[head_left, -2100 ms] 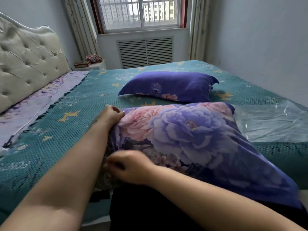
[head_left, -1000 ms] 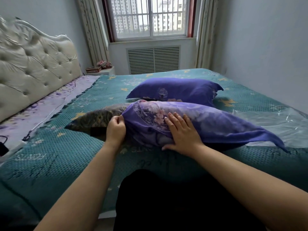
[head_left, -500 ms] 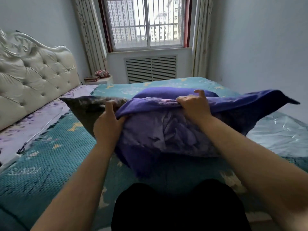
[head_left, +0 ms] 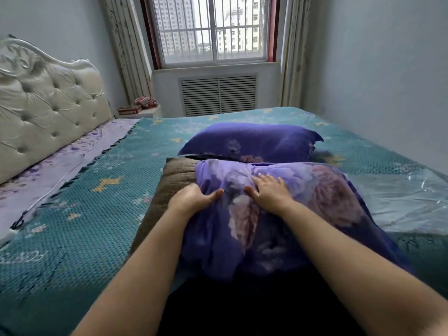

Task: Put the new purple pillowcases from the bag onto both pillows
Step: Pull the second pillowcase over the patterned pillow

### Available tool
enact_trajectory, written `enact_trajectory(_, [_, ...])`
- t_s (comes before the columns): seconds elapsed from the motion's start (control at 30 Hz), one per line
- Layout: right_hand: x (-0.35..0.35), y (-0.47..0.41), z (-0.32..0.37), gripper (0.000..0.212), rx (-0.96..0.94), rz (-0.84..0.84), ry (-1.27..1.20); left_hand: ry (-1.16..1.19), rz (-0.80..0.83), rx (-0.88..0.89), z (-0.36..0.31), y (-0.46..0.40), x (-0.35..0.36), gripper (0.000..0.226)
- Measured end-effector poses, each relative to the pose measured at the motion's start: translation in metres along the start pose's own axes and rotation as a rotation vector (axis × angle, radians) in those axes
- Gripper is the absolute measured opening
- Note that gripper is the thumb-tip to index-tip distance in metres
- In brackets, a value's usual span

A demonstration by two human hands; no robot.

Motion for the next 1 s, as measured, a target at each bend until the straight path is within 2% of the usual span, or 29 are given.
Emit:
enact_trajectory(0.03, [0.005, 0.003, 0.008, 0.058, -0.041, -0.026, -0.062, 0.079, -0.018, 0.026, -0.001, -0.003, 0.004, 0.064])
enact_trajectory(0.1, [0.004, 0.01, 0.021, 0.047, -0.101, -0.088, -0.251, 0.459, -0.103, 0.07, -0.003, -0.005, 0.003, 0.036])
enact_trajectory(0.17, [0.004, 0.015, 0.02, 0.046, -0.108, -0.114, -0.48, 0.746, -0.268, 0.107, 0.0, -0.006, -0.01, 0.044])
enact_trajectory(0.2, [0.007, 0.016, 0.016, 0.05, -0.101, -0.116, -0.562, 0.733, -0.382, 0.13, 0.001, 0.0, -0.026, 0.047])
enact_trajectory(0.23, [0.009, 0.016, 0.01, 0.055, -0.104, -0.119, -0.564, 0.61, -0.504, 0.133, 0.005, 0.005, -0.044, 0.043])
enact_trajectory(0.3, [0.017, 0.014, 0.002, 0.066, -0.123, -0.089, -0.358, 0.255, -0.643, 0.091, 0.017, 0.008, -0.066, 0.034])
enact_trajectory(0.37, [0.023, 0.012, -0.007, 0.075, -0.109, -0.059, -0.189, 0.098, -0.592, -0.037, 0.042, -0.003, -0.064, 0.034])
enact_trajectory(0.43, [0.022, 0.016, -0.012, 0.091, -0.073, -0.065, -0.119, 0.024, -0.472, -0.202, 0.071, -0.015, -0.048, 0.032])
enact_trajectory(0.5, [0.026, 0.023, -0.012, 0.111, -0.083, 0.006, -0.04, -0.048, -0.396, -0.263, 0.088, -0.025, -0.032, 0.033])
enact_trajectory(0.57, [0.033, 0.03, -0.005, 0.12, -0.104, 0.105, 0.036, 0.02, -0.341, -0.28, 0.099, -0.033, -0.024, 0.037])
enact_trajectory(0.63, [0.033, 0.032, -0.001, 0.11, -0.075, 0.092, 0.098, 0.085, -0.262, -0.242, 0.101, -0.041, -0.016, 0.038])
enact_trajectory(0.67, [0.032, 0.03, 0.0, 0.092, -0.055, 0.022, 0.104, 0.082, -0.242, -0.24, 0.102, -0.042, -0.015, 0.037])
enact_trajectory(0.73, [0.028, 0.03, 0.003, 0.041, -0.054, -0.218, 0.146, 0.07, -0.255, -0.24, 0.103, -0.04, -0.016, 0.034])
enact_trajectory(0.77, [0.028, 0.033, 0.003, 0.023, -0.049, -0.333, 0.164, 0.091, -0.283, -0.242, 0.104, -0.036, -0.015, 0.032])
enact_trajectory(0.8, [0.03, 0.035, 0.003, 0.015, -0.04, -0.412, 0.151, 0.139, -0.325, -0.243, 0.105, -0.029, -0.015, 0.031])
enact_trajectory(0.87, [0.024, 0.038, 0.001, 0.012, -0.028, -0.538, 0.023, 0.315, -0.439, -0.242, 0.11, -0.013, -0.009, 0.031])
enact_trajectory(0.93, [-0.007, 0.04, 0.007, 0.007, -0.046, -0.696, -0.092, 0.568, -0.546, -0.253, 0.113, 0.003, 0.001, 0.044])
enact_trajectory(1.0, [-0.048, 0.035, 0.019, 0.009, -0.069, -0.834, -0.126, 0.821, -0.664, -0.313, 0.112, 0.014, 0.012, 0.043])
Point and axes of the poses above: each hand's wrist, its own y-axis away from the middle knuckle, its own x-axis out of the palm, z = x × y, the point moved 7 cm from there along -y, towards the middle knuckle, and after that the axes turned 8 degrees about z, right-handed, at the moved point
